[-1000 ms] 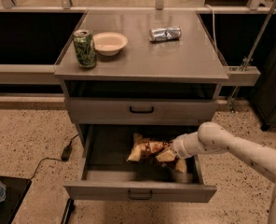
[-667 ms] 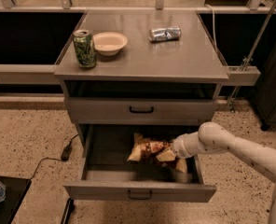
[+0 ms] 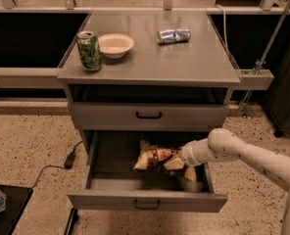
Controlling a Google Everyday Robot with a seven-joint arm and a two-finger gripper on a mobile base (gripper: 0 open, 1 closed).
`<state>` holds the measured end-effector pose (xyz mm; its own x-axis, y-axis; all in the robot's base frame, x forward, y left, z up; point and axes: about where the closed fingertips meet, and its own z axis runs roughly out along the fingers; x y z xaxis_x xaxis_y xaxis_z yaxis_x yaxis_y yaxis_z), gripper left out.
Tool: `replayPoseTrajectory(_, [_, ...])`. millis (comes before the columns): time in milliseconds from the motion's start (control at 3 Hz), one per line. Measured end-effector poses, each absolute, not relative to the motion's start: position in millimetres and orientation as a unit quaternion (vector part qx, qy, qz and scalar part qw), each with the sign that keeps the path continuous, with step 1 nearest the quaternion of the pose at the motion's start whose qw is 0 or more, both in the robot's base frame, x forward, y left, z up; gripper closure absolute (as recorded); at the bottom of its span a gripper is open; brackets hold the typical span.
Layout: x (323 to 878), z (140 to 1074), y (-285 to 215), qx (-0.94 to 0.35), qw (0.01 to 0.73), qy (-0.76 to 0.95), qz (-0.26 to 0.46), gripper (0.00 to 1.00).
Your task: Place brown chip bag into middle drawer
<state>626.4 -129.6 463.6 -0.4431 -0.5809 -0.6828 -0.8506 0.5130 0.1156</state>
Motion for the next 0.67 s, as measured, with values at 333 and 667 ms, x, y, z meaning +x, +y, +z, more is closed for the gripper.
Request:
replayPoseTrajectory(333, [626.4, 463.6, -129.6, -0.437, 0.295, 0.818, 0.228, 0.34])
replayPoseTrajectory(667, [626.4, 463.5, -129.5, -0.437, 0.295, 0.818, 0.229, 0.11])
